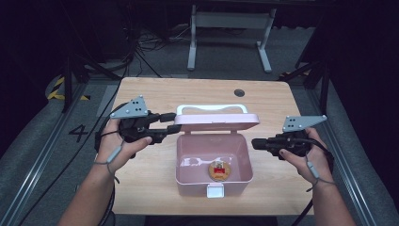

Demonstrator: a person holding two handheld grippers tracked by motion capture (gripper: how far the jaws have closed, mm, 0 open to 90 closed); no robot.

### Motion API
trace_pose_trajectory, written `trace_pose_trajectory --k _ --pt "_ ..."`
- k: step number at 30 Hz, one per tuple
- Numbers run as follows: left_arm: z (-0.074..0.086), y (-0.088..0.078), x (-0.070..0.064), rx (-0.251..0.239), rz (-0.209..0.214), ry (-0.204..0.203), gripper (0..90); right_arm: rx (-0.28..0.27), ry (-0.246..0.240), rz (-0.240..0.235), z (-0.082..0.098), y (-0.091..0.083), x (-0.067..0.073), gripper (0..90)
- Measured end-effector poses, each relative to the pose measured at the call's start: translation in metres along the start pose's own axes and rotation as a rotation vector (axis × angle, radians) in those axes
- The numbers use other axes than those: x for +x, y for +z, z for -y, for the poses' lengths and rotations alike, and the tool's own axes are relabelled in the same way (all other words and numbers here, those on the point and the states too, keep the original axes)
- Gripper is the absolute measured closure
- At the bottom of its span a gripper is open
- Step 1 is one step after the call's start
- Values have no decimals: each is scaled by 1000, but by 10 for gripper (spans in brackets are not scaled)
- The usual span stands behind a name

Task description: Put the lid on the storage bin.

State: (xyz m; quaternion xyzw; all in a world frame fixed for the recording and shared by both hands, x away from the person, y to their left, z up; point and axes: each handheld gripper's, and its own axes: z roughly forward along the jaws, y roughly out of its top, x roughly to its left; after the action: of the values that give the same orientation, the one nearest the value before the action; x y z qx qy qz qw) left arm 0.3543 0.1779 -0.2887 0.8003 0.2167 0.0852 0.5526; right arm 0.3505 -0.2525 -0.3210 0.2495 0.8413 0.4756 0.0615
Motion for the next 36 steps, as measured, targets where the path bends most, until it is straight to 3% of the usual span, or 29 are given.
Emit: trace_pose_trajectory --k 3,8,11,20,32,36 --pt "5 -3 1 17 29 -24 579 -7 -6 -1 -1 1 1 863" --pt "11 -9 0 48 44 -47 548 -33 -18 3 -3 -1 4 871" --pt "12 -13 -2 63 23 -43 537 -49 -14 2 -4 -3 3 875" --pt "20 -20 -3 130 21 -58 545 -63 -15 -6 -7 -1 1 890" --pt "27 -28 8 132 -30 -94 514 -43 -14 -28 -9 -1 2 873" --pt "30 -30 16 133 -53 -86 512 -27 -18 -31 -9 -1 5 872"
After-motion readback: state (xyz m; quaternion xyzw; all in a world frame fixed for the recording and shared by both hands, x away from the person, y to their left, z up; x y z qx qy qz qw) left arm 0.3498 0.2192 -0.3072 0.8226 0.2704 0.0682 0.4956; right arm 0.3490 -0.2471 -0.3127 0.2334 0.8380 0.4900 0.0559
